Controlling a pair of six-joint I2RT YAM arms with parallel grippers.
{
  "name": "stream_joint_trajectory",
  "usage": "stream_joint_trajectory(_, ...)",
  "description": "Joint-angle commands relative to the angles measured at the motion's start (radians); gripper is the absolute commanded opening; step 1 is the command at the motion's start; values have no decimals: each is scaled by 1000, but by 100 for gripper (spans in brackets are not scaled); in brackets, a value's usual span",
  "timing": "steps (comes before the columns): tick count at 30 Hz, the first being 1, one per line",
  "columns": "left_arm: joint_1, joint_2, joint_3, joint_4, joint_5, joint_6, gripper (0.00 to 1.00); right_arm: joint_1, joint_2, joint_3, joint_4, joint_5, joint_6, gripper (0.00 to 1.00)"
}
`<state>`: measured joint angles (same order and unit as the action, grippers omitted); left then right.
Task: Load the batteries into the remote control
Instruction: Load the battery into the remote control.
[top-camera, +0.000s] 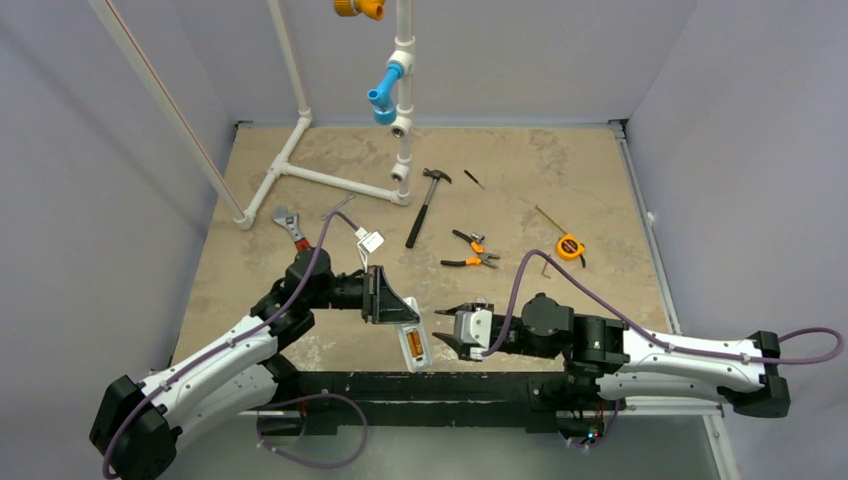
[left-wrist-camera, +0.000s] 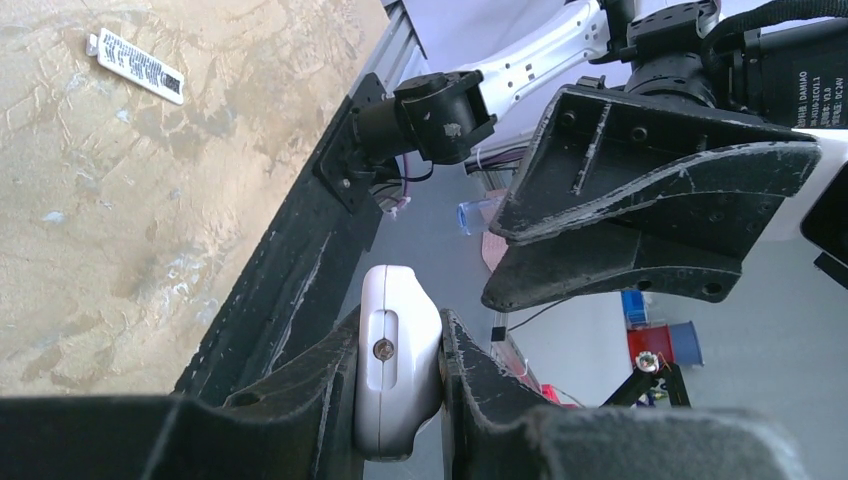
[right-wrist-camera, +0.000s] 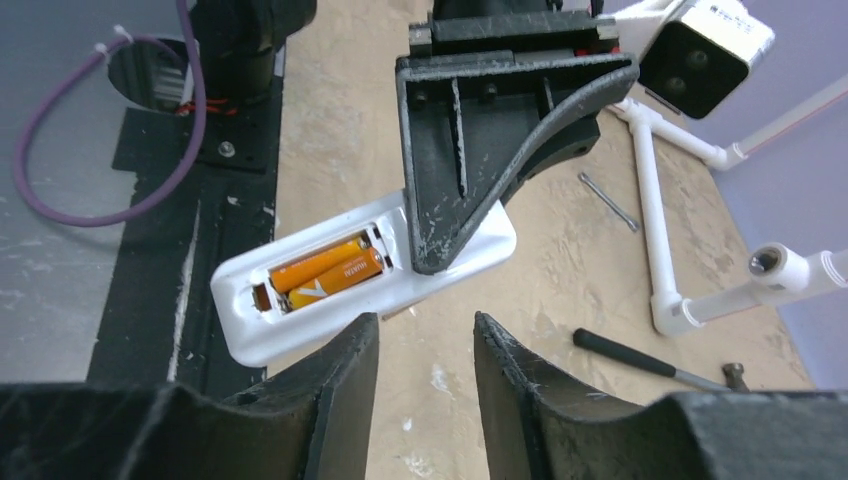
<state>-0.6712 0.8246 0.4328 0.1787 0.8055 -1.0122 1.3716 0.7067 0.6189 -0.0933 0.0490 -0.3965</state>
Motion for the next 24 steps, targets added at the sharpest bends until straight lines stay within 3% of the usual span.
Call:
stream_joint_trajectory(1, -8, -17, -6, 68, 23, -11, 0, -2, -15, 36, 62, -45, -10, 42)
stream_joint_trajectory(4, -8, -17, -5, 68, 25, -9, 0, -2, -10, 36, 62, -88, -11, 46)
stream_joint_trajectory(11, -17, -7, 0, 82, 33, -12, 0, -2, 16, 3, 131, -210, -51, 36)
stream_joint_trajectory(24, -49, -6, 3, 84, 28, -9, 0, -2, 114, -7, 217, -267, -84, 38)
